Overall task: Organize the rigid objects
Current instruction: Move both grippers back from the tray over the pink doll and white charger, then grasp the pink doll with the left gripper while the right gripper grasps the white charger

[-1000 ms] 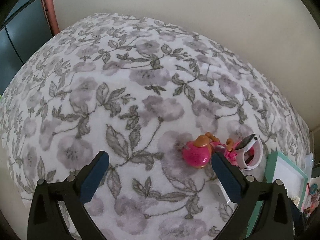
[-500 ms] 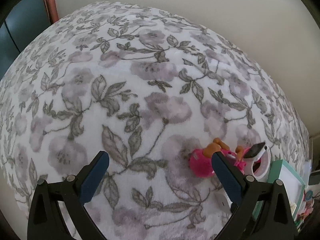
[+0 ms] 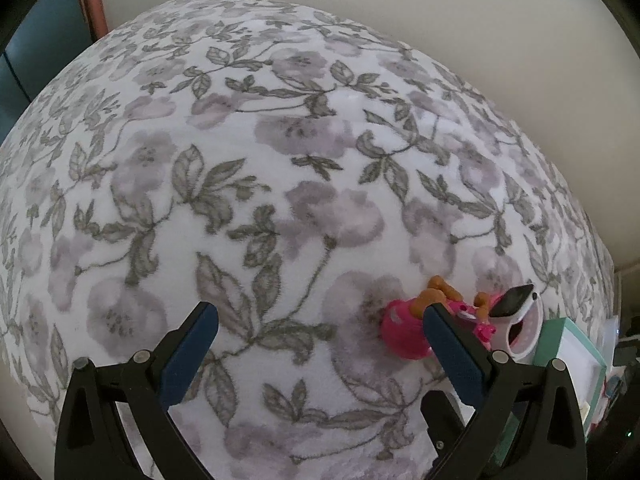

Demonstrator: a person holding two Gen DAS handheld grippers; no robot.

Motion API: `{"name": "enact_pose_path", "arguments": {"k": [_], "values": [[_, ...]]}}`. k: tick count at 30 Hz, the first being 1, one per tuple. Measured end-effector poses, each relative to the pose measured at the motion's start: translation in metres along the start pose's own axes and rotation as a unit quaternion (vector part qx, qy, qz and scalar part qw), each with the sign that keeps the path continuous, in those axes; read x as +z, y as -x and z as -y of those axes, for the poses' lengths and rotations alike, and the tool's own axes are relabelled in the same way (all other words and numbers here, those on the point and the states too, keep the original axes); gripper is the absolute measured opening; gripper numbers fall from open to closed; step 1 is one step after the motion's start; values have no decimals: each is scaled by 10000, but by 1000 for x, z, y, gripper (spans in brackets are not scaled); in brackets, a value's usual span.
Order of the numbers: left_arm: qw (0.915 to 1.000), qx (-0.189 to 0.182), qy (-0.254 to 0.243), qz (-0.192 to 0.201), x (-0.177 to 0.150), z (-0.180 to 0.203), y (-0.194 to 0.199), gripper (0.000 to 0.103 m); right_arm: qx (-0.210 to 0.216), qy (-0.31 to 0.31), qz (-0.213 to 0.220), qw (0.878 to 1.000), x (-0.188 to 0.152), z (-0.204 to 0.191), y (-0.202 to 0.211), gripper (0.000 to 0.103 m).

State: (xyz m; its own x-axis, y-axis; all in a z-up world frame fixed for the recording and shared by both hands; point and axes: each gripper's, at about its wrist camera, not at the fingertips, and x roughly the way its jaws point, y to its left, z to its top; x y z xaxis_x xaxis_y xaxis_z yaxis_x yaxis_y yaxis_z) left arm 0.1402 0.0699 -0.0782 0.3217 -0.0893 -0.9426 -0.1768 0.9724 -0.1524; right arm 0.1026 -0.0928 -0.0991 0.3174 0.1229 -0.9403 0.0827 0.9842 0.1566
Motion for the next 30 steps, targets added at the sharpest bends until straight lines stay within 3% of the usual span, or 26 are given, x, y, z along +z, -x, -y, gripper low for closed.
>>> {"name": "enact_pose_path", "arguments": {"k": [13, 26, 30], "values": [[9980, -566, -286, -7, -2, 22, -1, 102, 6, -104, 108, 9999, 1, 6, 4, 99], [9948, -818, -601, -80, -6, 40, -12, 101, 49, -147, 126, 9998, -2, 10, 9, 94], [9942, -865, -636, -106, -7, 41, -14, 91, 51, -172, 124, 9998, -2, 10, 9, 92]]}}
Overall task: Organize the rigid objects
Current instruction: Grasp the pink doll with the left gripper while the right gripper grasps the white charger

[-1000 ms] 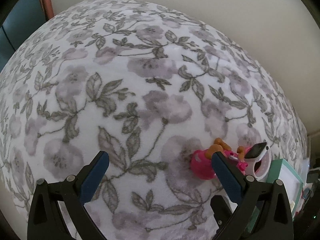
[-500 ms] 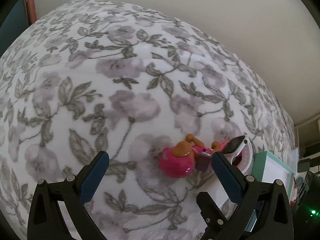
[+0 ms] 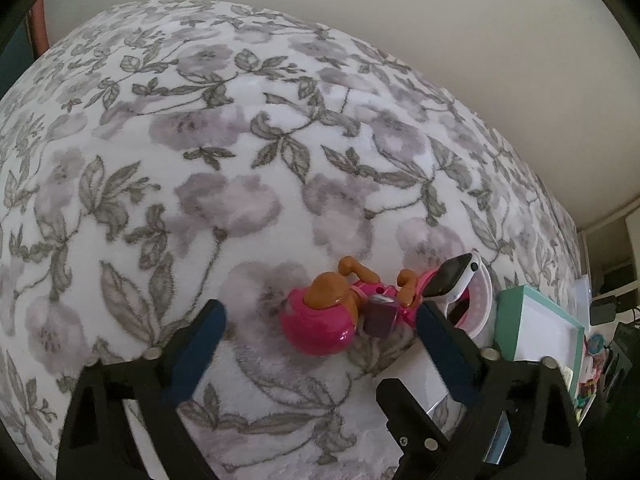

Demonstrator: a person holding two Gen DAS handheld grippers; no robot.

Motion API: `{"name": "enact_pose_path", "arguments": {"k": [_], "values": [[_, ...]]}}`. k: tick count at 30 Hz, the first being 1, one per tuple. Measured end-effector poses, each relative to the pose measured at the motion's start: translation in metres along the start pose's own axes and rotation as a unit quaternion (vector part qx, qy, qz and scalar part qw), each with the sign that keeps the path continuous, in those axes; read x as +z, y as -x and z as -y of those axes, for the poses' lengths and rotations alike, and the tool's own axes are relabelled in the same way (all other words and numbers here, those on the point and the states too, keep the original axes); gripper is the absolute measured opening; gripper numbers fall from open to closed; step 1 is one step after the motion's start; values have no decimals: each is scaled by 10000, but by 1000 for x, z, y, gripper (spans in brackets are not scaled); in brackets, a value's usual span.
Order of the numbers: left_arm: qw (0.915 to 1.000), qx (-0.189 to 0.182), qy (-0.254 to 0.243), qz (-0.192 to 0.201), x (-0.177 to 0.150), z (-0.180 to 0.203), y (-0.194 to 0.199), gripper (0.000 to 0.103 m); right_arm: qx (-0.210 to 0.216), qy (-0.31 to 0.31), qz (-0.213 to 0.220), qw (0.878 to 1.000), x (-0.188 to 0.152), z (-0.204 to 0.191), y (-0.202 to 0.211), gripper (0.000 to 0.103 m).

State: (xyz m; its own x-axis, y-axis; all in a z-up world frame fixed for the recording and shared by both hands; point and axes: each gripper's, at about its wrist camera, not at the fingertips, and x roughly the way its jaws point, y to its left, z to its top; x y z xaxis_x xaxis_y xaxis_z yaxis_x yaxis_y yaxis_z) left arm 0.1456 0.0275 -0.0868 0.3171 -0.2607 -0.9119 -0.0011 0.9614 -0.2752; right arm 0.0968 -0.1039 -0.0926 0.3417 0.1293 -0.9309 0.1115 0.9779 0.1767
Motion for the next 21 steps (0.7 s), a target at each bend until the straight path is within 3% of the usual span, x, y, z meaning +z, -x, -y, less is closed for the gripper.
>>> {"name": "enact_pose_path", "arguments": {"k": [3, 5, 8, 15, 21], "values": [[9999, -92, -40, -9, 0, 2, -2, 85, 18, -39, -1, 10000, 0, 0, 0, 89], [9997, -245, -38, -43, 0, 3, -2, 69, 43, -56, -3, 10000, 0, 0, 1, 88], [9994, -334, -73, -58, 0, 6, -3, 62, 129, -49, 1, 9999, 0, -1, 1, 81], [9991, -422, 6, -98, 0, 2, 0, 62, 319, -84, 13, 9995, 1, -3, 3, 65], [9991, -400, 61, -119, -2, -2, 5, 62, 372, -147, -7, 9992, 1, -1, 4, 65]]}}
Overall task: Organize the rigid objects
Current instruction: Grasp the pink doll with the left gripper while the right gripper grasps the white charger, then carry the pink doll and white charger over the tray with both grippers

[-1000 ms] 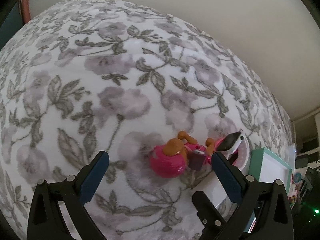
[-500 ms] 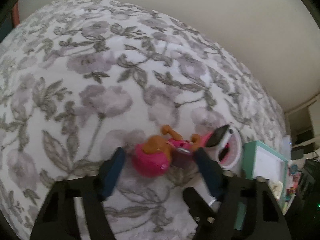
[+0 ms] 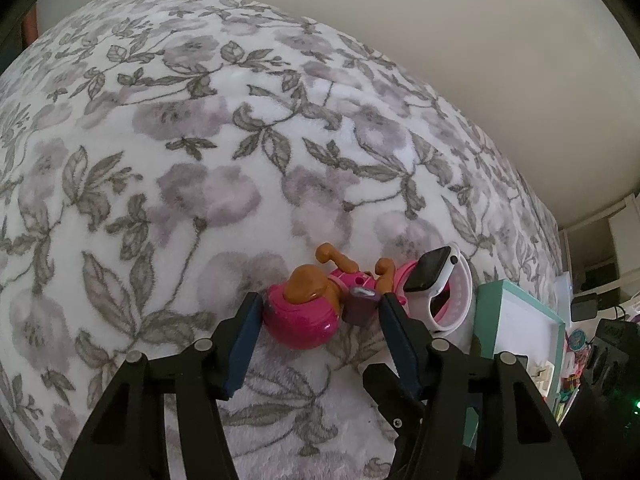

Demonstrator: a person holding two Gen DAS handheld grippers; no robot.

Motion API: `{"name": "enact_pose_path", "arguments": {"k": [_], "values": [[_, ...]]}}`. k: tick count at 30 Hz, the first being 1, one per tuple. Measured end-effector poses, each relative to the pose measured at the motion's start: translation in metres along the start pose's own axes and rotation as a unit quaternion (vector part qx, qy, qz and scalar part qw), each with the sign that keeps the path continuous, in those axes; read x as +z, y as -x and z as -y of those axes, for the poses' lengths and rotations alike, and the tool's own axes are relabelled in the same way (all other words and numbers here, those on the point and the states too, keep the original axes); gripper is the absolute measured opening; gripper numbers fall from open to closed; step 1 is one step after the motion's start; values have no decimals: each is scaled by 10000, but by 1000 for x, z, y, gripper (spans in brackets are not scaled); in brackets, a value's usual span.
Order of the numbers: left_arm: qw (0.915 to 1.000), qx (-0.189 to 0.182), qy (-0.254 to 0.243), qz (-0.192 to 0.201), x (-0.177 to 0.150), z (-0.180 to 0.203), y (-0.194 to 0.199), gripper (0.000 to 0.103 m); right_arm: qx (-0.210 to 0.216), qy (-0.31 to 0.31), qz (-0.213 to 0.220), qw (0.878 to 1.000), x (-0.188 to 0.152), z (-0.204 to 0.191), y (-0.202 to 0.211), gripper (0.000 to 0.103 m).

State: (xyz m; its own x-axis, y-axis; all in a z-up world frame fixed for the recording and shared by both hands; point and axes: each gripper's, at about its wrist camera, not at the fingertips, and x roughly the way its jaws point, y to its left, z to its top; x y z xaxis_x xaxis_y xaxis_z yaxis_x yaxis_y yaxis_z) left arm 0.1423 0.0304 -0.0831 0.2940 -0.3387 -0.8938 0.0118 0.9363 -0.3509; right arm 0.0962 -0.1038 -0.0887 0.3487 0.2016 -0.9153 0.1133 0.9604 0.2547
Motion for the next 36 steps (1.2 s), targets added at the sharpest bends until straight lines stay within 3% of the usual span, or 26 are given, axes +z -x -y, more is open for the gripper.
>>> {"name": "enact_pose_path", "arguments": {"k": [29, 36], "values": [[9984, 6, 92, 565, 9, 9, 54, 62, 231, -255, 73, 9994, -1, 11, 27, 64], [9962, -43, 33, 864, 13, 16, 78, 62, 279, -232, 327, 9988, 5, 9, 51, 64]]}}
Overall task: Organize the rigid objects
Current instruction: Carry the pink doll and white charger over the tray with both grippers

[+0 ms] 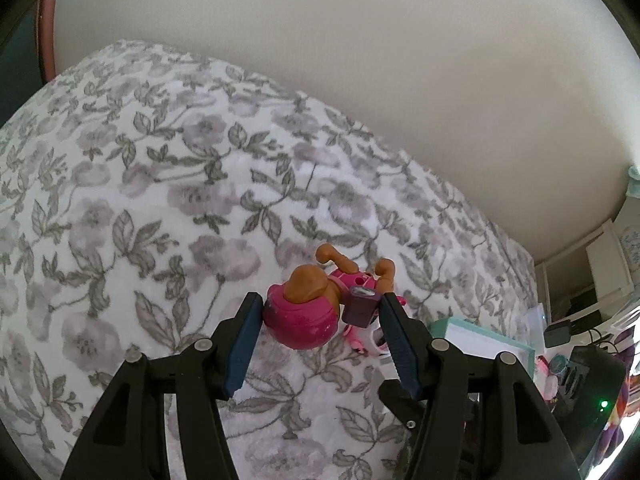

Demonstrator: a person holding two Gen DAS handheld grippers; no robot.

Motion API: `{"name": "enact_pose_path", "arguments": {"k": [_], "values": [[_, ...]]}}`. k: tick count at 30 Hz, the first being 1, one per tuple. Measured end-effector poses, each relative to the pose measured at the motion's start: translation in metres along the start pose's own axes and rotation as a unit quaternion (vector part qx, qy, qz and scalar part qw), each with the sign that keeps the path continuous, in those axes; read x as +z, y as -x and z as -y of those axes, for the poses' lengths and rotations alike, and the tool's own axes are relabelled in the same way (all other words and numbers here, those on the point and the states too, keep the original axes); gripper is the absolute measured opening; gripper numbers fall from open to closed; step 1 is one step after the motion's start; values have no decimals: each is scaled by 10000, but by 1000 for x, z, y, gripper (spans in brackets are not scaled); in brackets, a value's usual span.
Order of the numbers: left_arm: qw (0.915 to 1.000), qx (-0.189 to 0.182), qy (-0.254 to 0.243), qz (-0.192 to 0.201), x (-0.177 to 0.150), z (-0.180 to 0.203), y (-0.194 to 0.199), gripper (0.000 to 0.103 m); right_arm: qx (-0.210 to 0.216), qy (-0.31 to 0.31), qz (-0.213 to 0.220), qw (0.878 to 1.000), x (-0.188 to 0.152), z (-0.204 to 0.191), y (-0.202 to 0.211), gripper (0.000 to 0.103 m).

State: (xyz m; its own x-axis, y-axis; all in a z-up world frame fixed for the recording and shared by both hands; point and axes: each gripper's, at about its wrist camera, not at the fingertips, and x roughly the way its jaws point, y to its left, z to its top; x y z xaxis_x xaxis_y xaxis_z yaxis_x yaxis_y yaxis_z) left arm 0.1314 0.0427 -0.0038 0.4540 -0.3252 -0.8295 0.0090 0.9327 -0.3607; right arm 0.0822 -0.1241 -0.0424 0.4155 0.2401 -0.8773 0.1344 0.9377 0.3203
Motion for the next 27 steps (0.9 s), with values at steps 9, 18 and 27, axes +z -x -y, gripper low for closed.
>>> {"name": "enact_pose_path", "arguments": {"k": [9, 18, 27], "values": [[9992, -134, -139, 338, 4, 21, 29, 62, -69, -151, 384, 9991, 9, 8, 43, 64], [9978, -249, -461, 411, -5, 59, 37, 62, -346, -530, 660, 9958, 13, 39, 82, 64], [9951, -312, -894, 278, -26, 106, 31, 62, -539, -1025, 819, 9899, 6, 85, 109, 64]]}}
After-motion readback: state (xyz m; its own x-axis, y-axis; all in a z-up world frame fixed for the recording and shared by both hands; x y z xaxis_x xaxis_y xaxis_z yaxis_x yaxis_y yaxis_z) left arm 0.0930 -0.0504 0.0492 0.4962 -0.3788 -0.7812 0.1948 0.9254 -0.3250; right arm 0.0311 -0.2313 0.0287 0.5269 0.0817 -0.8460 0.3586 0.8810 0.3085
